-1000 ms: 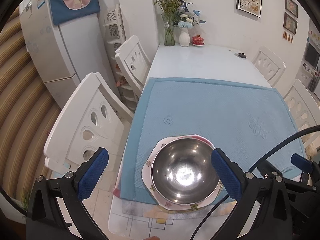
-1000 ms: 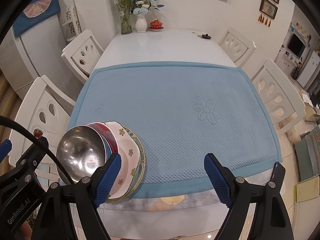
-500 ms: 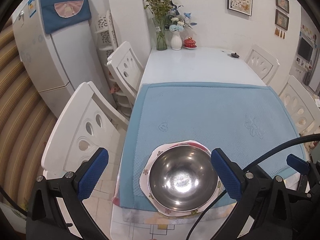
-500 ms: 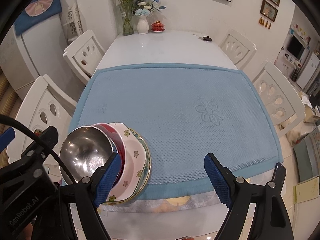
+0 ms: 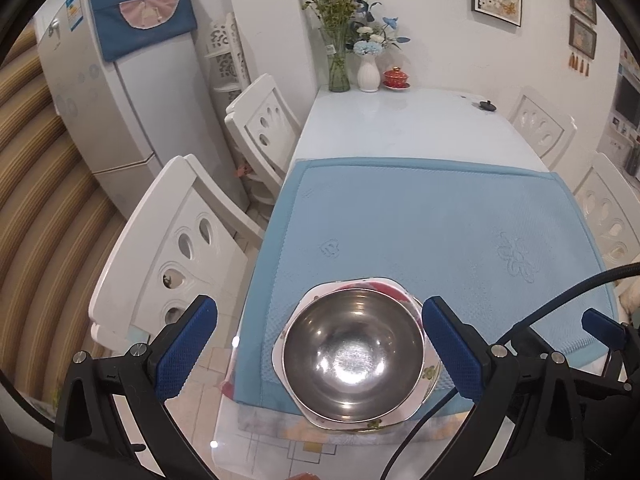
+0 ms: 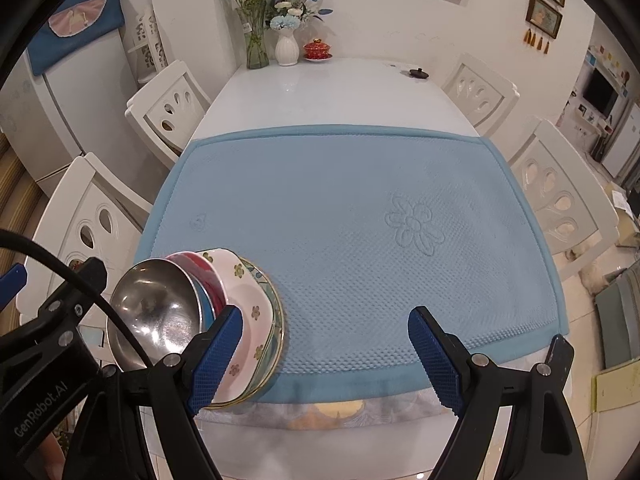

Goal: Organize plates and bowls

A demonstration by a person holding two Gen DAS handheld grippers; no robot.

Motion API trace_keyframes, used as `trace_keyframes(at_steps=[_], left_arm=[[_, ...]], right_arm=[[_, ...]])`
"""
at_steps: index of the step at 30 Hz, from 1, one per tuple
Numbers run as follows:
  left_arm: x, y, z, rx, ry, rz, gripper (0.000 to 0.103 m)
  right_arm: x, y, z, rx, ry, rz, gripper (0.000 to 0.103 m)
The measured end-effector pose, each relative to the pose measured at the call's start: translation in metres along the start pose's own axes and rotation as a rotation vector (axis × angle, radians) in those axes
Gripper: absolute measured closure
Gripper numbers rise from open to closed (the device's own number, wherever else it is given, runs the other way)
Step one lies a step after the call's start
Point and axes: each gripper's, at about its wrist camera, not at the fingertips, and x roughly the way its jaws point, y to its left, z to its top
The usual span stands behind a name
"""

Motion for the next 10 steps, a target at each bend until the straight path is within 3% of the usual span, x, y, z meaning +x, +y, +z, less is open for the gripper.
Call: trace_keyframes(at_steps=[6,10], left_arm=[[0.005,-0.006,0.002,-0.038,0.029,0.019,0.001],[0.004,-0.007,0.006,-0.053,-0.008,0.06,0.001]], right_arm=[[0.004,-0.01,0.007,-0.03,0.012,0.019,0.02],[0.007,-0.017,0.01,-0.045,0.018,0.018,0.02]])
